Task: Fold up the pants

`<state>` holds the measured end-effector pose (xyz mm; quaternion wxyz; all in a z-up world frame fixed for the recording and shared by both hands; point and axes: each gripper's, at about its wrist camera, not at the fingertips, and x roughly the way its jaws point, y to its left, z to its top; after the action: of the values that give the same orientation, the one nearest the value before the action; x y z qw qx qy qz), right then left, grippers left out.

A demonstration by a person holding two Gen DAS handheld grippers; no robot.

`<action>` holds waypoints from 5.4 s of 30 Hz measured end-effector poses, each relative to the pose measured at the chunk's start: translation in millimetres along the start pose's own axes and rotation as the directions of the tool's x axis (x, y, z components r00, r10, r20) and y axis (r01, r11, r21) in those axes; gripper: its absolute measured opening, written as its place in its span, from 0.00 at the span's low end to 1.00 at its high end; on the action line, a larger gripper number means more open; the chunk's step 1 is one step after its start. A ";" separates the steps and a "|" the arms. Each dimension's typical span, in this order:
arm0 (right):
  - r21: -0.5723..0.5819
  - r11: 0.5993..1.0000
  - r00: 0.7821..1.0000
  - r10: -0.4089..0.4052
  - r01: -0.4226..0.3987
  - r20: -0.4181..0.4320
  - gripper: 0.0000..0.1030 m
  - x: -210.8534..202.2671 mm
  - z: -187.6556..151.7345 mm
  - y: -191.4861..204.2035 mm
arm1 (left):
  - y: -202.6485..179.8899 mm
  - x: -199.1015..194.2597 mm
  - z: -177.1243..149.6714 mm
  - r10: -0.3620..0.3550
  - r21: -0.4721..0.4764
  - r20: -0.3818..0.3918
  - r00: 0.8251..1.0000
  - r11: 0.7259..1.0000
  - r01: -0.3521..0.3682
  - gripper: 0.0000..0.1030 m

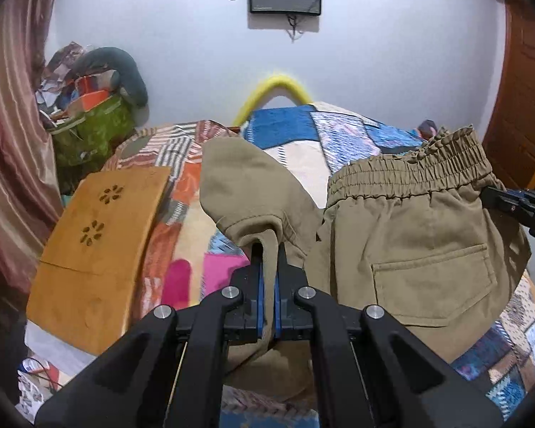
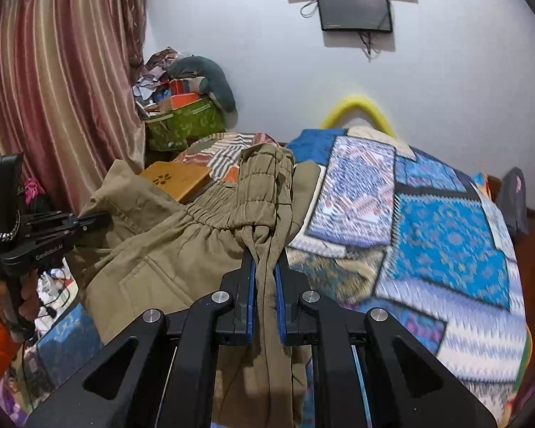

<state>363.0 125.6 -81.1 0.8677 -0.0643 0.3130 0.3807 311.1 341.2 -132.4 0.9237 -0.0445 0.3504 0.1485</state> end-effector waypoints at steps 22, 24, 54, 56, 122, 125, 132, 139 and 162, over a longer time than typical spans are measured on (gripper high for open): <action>-0.045 0.999 0.990 -0.006 0.013 0.143 0.08 23.5 70.6 22.0 | 19.0 3.8 57.5 0.097 0.026 0.115 0.989 0.995 -0.100 0.03; -0.050 0.999 0.990 -0.011 0.018 0.139 0.08 27.6 60.6 21.4 | 18.3 9.2 54.3 0.101 0.029 0.117 0.988 0.994 -0.105 0.03; -0.001 0.997 0.939 -0.075 0.080 -0.336 0.34 92.8 -65.4 -2.2 | 46.3 103.4 -77.8 0.163 0.074 -0.291 0.943 0.986 -0.148 0.33; -0.010 0.996 0.947 -0.082 0.083 -0.311 0.36 74.4 -60.4 0.5 | 47.5 91.5 -78.5 0.178 0.078 -0.284 0.942 0.984 -0.163 0.33; -0.055 0.997 0.886 -0.017 0.048 0.463 1.00 -323.6 -72.6 176.2 | -103.5 -421.1 -136.5 -0.025 0.016 0.519 0.854 1.000 0.019 1.00; -0.052 0.998 0.891 -0.014 0.042 0.453 1.00 -322.4 -71.4 176.4 | -102.3 -418.7 -137.3 -0.031 0.017 0.512 0.858 1.000 0.026 1.00; -0.040 0.998 0.893 -0.023 0.046 0.449 1.00 -323.0 -73.9 173.4 | -103.6 -414.6 -136.7 -0.031 0.023 0.506 0.862 0.999 0.023 1.00; -0.029 0.998 0.895 -0.035 0.053 0.445 1.00 -323.1 -75.8 172.4 | -106.8 -410.8 -137.9 -0.041 0.036 0.504 0.863 0.999 0.026 1.00; -0.003 0.998 0.896 -0.053 0.061 0.440 1.00 -324.2 -79.8 169.8 | -103.8 -397.6 -133.7 -0.072 0.034 0.474 0.877 0.997 0.063 1.00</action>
<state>37.8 15.8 69.0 0.9262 0.0070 0.1039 0.3623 -24.4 120.7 27.6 0.9863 -0.0106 0.1128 0.1195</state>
